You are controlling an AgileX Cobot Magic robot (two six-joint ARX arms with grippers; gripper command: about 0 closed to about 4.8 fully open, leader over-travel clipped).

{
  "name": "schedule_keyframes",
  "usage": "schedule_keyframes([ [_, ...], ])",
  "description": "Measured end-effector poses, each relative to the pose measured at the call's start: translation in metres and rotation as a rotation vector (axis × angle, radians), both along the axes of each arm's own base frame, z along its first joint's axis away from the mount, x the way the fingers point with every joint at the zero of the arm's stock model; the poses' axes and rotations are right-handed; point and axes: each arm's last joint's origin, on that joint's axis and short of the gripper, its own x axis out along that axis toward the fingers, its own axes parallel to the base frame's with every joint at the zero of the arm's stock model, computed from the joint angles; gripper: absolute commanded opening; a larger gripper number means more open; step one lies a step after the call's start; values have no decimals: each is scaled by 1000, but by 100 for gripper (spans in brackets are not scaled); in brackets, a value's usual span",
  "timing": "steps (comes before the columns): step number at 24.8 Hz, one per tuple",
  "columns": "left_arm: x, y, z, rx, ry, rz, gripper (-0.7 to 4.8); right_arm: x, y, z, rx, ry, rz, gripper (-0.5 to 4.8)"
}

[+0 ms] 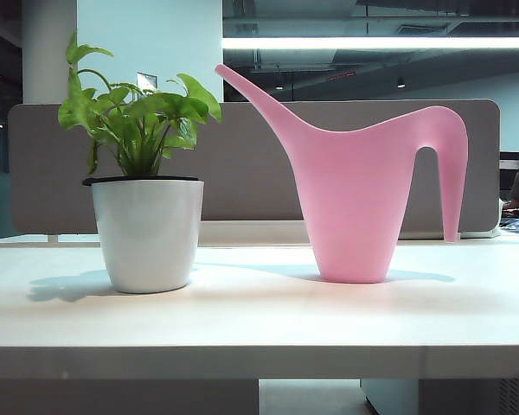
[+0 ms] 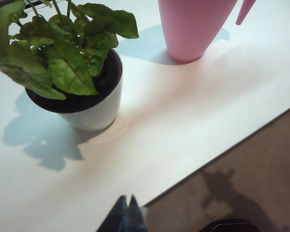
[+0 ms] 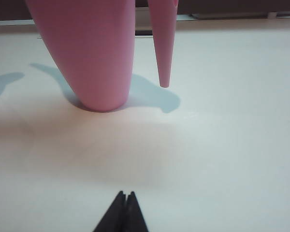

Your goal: Pick up the watering can from the table, water the potted plant, and put the can back.

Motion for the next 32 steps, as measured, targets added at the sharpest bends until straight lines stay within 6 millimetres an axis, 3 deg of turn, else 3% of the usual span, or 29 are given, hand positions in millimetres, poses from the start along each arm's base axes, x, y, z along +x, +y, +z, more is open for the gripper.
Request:
schedule_keyframes([
  [22, 0, 0, 0, 0, 1, -2, -5, 0, 0, 0, 7, 1, 1, -6],
  [26, 0, 0, 0, 0, 0, -2, -5, 0, 0, 2, 163, 18, -23, -6],
  [29, 0, 0, 0, 0, 0, -2, -5, -3, 0, 32, 270, -106, -25, -6],
  [32, 0, 0, 0, 0, 0, -2, -5, -19, -4, 86, 261, -303, -70, -6],
])
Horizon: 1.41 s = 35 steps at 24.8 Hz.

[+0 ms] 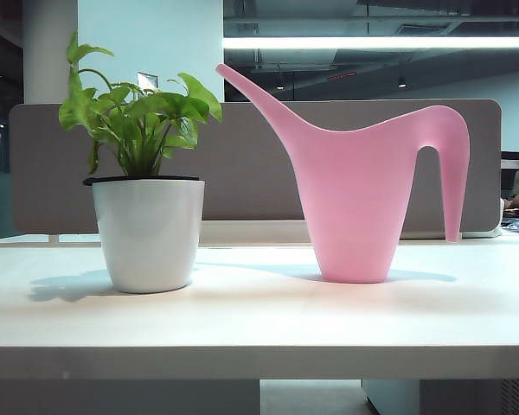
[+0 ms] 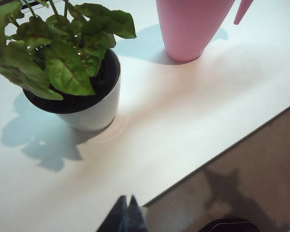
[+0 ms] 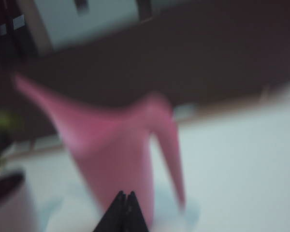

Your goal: Pick up the watering can from the table, water the potted plant, and put the can back.

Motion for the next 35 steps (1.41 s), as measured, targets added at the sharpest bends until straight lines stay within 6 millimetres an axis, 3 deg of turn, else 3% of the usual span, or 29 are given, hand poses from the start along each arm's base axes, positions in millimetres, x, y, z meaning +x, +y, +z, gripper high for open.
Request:
schedule_keyframes([
  [3, 0, 0, 0, 0, 0, 0, -5, -19, -4, 54, -80, -172, -111, -6],
  [6, 0, 0, 0, 0, 0, 0, -5, -20, -7, 110, -166, -205, -223, -6],
  [7, 0, 0, 0, 0, 0, 0, -5, -10, -8, 139, -183, -209, -293, -6],
  [10, 0, 0, 0, 0, 0, 0, -5, 22, -7, 178, -198, -235, -374, -6],
  [13, 0, 0, 0, 0, 0, 0, -5, 66, -9, 206, -229, -216, -387, -6],
  [15, 0, 0, 0, 0, 0, 0, -5, 102, -13, 210, -249, -180, -355, -6],
  [17, 0, 0, 0, 0, 0, 0, -5, 163, -14, 175, -171, -29, -279, -6],
  [21, 0, 0, 0, 0, 1, 0, -5, 194, -13, 131, -154, 45, -296, -6],
  [22, 0, 0, 0, 0, 0, 1, -5, 197, -12, 108, -154, 50, -294, -6],
  [29, 0, 0, 0, 0, 1, -1, -5, 170, 14, 3, -160, 86, -237, -6],
  [32, 0, 0, 0, 0, 0, 0, -5, 139, 31, -42, -188, 131, -232, -1],
  [35, 0, 0, 0, 1, 2, -1, -5, 133, 34, -53, -199, 155, -214, 68],
])
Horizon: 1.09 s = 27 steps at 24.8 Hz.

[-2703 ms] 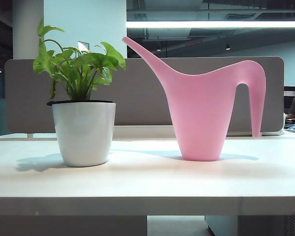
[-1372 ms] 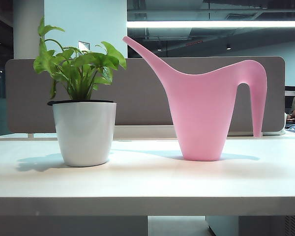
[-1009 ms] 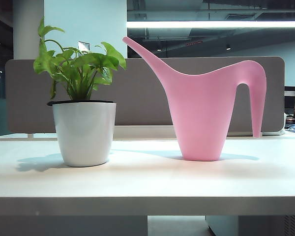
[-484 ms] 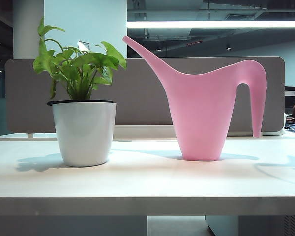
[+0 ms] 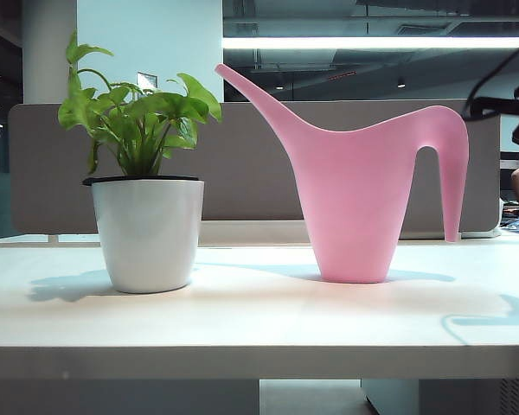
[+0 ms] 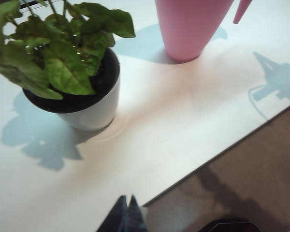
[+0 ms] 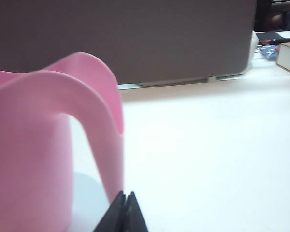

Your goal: Pick up the watering can from the table, water the potted plant, and put the can back.

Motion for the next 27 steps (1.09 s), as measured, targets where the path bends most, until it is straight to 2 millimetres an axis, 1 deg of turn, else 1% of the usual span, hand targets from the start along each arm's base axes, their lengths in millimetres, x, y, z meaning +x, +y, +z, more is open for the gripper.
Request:
schedule_keyframes([
  [2, 0, 0, 0, 0, -1, 1, -5, 3, 1, -7, -4, 20, 6, 77],
  [4, 0, 0, 0, 0, -1, 1, -5, 7, 3, -19, -13, 69, 27, 77],
  [6, 0, 0, 0, 0, -1, 1, -5, 13, 5, -33, -18, 91, 42, 132],
  [7, 0, 0, 0, 1, -1, 2, -5, 20, 7, -37, -12, 66, 54, 147],
  [10, 0, 0, 0, 0, 0, 1, -5, 33, 11, -46, -10, 61, 63, 195],
  [11, 0, 0, 0, 1, 0, 1, -5, 37, 12, -49, -10, 60, 74, 226],
  [12, 0, 0, 0, 0, -1, 1, -5, 44, 15, -52, -8, 54, 97, 226],
  [14, 0, 0, 0, 1, 0, 1, -5, 56, 18, -50, -2, 25, 107, 242],
  [17, 0, 0, 0, 1, 0, 1, -5, 67, 21, -47, 3, 1, 106, 268],
  [18, 0, 0, 0, 0, -1, 1, -5, 70, 21, -46, 4, -6, 103, 271],
  [21, 0, 0, 0, 0, -1, 1, -5, 90, 25, -33, 7, -22, 96, 271],
  [27, 0, 0, 0, 0, -1, 1, -5, 110, 29, -24, 5, -14, 81, 271],
])
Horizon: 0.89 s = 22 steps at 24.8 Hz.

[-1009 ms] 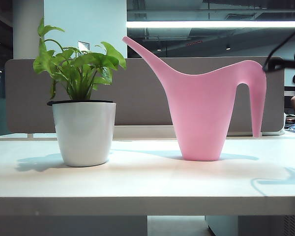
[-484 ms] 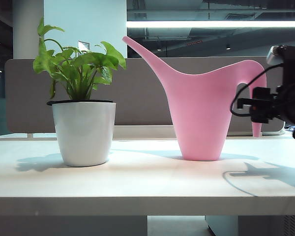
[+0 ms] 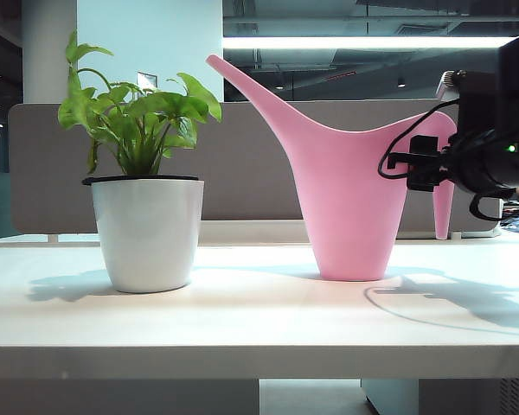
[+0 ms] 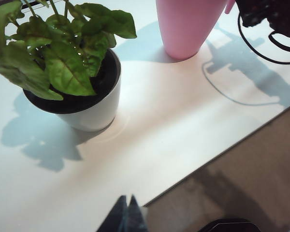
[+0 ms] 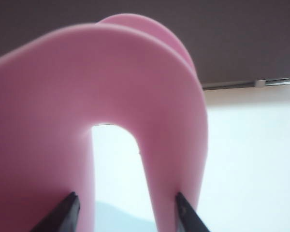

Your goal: Pick up the watering can from the table, water the potted plant, and put the can back.

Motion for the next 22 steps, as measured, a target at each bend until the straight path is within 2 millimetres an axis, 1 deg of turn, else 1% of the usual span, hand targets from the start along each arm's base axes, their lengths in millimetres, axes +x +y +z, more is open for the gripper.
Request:
schedule_keyframes([
  [4, 0, 0, 0, 0, 0, 0, -5, 4, -6, -2, -8, 15, -54, 271],
  [7, 0, 0, 0, 0, 0, 0, -5, 5, -14, -2, -11, 17, -81, 271],
  [9, 0, 0, 0, 0, 0, 0, -5, 7, -24, -2, -12, 17, -66, 271],
  [11, 0, 0, 0, 0, 0, 0, -5, 9, -32, -2, -13, 18, -8, 271],
  [16, 0, 0, 0, 0, 0, 0, -5, 10, -39, -4, -25, 34, 26, 271],
  [22, 0, 0, 0, 0, 0, 0, -5, 16, -37, 4, -36, 6, 71, 271],
])
